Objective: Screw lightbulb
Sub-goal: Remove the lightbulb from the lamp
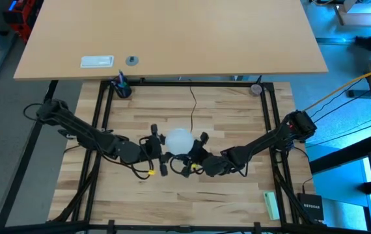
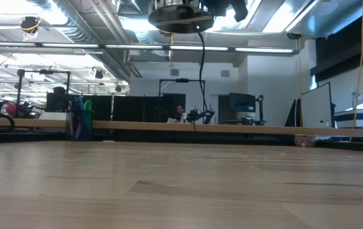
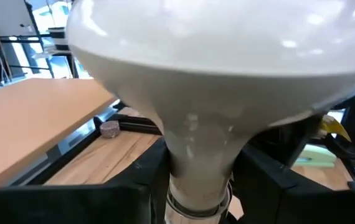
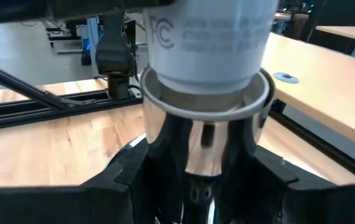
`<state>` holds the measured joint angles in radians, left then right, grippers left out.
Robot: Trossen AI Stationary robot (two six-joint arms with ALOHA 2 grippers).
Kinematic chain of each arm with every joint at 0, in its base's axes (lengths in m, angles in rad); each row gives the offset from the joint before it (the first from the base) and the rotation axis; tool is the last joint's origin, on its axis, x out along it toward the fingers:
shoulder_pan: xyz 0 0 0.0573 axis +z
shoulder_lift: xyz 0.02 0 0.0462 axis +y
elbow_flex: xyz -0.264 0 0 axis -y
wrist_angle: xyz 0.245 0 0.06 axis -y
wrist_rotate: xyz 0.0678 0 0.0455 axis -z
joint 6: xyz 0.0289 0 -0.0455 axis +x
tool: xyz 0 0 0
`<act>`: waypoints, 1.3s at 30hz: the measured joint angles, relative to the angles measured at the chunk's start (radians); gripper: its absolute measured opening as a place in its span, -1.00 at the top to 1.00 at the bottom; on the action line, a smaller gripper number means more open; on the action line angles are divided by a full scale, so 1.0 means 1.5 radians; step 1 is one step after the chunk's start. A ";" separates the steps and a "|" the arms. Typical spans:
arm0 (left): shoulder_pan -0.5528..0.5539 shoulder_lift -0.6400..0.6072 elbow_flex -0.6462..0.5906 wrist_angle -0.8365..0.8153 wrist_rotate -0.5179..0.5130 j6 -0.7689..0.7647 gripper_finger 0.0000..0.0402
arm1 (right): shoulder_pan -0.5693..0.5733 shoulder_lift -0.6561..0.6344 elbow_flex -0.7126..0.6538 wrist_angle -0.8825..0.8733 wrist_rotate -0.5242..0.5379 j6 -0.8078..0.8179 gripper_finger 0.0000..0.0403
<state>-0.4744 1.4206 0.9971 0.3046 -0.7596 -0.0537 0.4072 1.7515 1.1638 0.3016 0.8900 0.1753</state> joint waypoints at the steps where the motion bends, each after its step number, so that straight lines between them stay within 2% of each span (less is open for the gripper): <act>1: 0.000 0.003 0.000 0.005 -0.001 -0.001 0.35 | 0.000 0.000 0.000 0.000 -0.006 0.000 0.11; 3: -0.001 0.005 0.000 0.003 0.001 -0.003 0.31 | 0.000 0.000 0.000 0.000 -0.025 0.000 0.11; 10: -0.007 -0.016 -0.002 -0.037 0.042 0.000 -0.24 | -0.001 -0.002 0.001 0.018 -0.037 -0.013 0.11; 14: -0.021 -0.056 -0.002 -0.086 0.062 -0.007 -0.40 | -0.002 -0.002 0.001 0.041 -0.054 -0.013 0.11; 17: -0.033 -0.091 -0.002 -0.129 0.071 -0.003 -0.43 | -0.002 -0.002 0.001 0.051 -0.118 -0.026 0.11; 21: -0.035 -0.111 -0.002 -0.135 0.185 -0.004 -0.41 | -0.002 -0.002 0.001 0.083 -0.247 -0.038 0.11; 23: -0.033 -0.105 -0.002 -0.122 0.214 0.004 -0.40 | -0.001 0.006 0.002 0.110 -0.258 -0.043 0.11; 28: -0.020 -0.082 -0.002 -0.119 0.217 0.021 -0.40 | -0.002 0.029 0.002 0.128 -0.300 -0.051 0.11; 32: -0.013 -0.076 -0.002 -0.081 0.252 0.038 -0.40 | -0.003 0.030 0.002 0.126 -0.335 -0.056 0.11; 39: 0.007 -0.070 -0.002 -0.081 0.262 0.020 -0.40 | -0.002 0.032 0.002 0.122 -0.361 -0.070 0.11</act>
<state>-0.4638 1.3161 0.9948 0.1825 -0.3668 -0.0243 0.4046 1.7990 1.1664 0.4849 0.3483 0.0710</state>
